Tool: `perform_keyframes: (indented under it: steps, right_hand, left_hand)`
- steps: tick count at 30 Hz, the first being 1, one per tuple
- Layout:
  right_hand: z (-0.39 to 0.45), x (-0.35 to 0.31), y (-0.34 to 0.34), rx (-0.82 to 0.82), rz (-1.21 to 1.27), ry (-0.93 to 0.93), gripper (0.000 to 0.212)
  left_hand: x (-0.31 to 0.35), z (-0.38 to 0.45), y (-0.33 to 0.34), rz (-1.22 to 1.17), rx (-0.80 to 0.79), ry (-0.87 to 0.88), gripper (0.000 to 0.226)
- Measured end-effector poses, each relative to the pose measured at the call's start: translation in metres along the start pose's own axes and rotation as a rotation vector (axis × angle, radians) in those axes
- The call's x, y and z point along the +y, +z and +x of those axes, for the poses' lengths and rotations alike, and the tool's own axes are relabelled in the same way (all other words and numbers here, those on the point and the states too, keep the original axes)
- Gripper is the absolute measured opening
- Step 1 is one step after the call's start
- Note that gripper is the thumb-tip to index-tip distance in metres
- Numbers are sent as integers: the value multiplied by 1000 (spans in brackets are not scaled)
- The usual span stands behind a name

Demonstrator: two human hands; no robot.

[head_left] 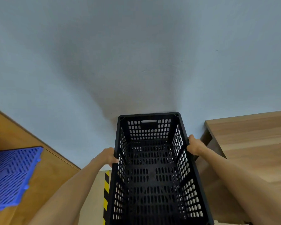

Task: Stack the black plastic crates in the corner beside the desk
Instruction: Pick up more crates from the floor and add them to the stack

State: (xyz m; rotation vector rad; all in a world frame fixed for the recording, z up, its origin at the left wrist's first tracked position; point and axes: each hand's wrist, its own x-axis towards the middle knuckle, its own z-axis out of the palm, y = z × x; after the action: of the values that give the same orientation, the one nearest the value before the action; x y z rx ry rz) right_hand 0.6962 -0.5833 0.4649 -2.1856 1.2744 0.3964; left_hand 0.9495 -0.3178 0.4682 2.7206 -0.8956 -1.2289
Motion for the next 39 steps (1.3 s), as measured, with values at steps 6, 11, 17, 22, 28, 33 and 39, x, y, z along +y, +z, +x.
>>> perform_keyframes:
  steps: [6,11,17,22,28,33,39]
  right_hand:
    - [2,-3,8,-6,-43,-5,24]
    - [-4,-3,8,-24,-109,-4,43]
    - [-28,12,22,-57,-192,5,65]
    - [-47,24,33,-37,-238,12,65]
    - [-71,40,58,-51,-234,37,70]
    - [-81,48,69,-4,-244,31,63]
    - [-88,61,72,31,-235,18,60]
  left_hand:
    - [-15,5,8,2,-19,-11,21]
    - [-16,2,15,-38,-29,-9,24]
    - [-13,-7,33,-29,23,-50,39]
    - [-9,-14,43,94,131,-50,39]
    - [-13,-22,68,196,252,-46,48]
    - [-10,-35,82,271,225,-66,66]
    - [-14,-44,97,282,232,-51,63]
